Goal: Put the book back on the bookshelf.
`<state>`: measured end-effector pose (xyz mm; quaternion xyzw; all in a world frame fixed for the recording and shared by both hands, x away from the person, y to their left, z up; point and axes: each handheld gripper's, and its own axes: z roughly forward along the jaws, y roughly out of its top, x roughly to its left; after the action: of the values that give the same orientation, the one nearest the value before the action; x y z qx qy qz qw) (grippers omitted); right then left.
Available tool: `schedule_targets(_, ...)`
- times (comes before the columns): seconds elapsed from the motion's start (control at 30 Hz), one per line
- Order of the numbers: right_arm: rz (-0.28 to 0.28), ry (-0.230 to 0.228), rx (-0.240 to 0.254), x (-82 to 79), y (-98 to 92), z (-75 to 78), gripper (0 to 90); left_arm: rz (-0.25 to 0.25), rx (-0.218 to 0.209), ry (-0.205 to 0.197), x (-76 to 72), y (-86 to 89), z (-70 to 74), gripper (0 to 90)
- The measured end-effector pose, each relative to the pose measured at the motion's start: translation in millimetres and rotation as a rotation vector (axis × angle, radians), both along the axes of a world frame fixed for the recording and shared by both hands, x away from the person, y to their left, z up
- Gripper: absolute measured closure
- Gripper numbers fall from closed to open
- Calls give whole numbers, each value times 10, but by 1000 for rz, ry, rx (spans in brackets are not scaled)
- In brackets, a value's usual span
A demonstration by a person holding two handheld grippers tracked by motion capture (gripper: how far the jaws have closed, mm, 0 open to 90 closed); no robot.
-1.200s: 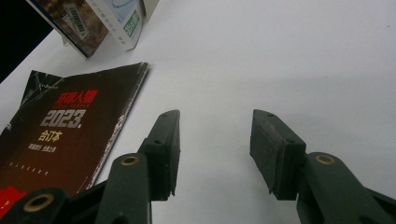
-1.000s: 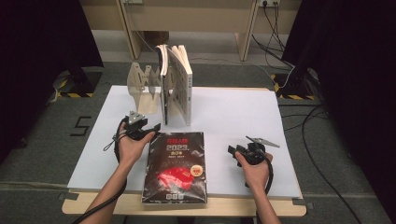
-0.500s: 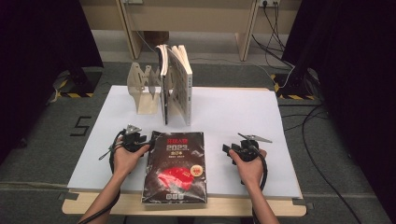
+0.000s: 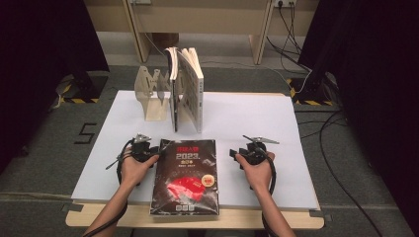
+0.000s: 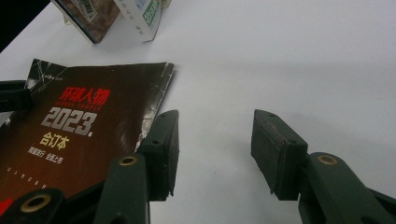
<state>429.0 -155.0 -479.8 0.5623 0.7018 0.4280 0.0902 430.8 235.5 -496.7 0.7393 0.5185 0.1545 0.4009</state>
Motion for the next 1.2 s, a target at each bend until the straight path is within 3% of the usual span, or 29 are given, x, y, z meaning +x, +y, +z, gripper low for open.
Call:
schedule_targets(0.17, 14, 6, -13, 89, 80, 11, 524, -3, -6, 9, -28, 12, 4, 658)
schedule_targets(0.33, 25, 19, -16, 175, 174, 19, 526, -23, 31, -5, -81, -14, 13, 674)
schedule_targets(0.57, 23, 39, -14, 245, 266, 7, 529, -51, -14, 18, -187, -74, 4, 678)
schedule_targets(1.0, 4, 51, -22, 299, 271, 2, 536, -109, 20, 27, -386, -280, 34, 672)
schedule_targets(1.2, -5, 83, -15, 303, 272, -2, 545, -142, 27, 32, -449, -353, 42, 666)
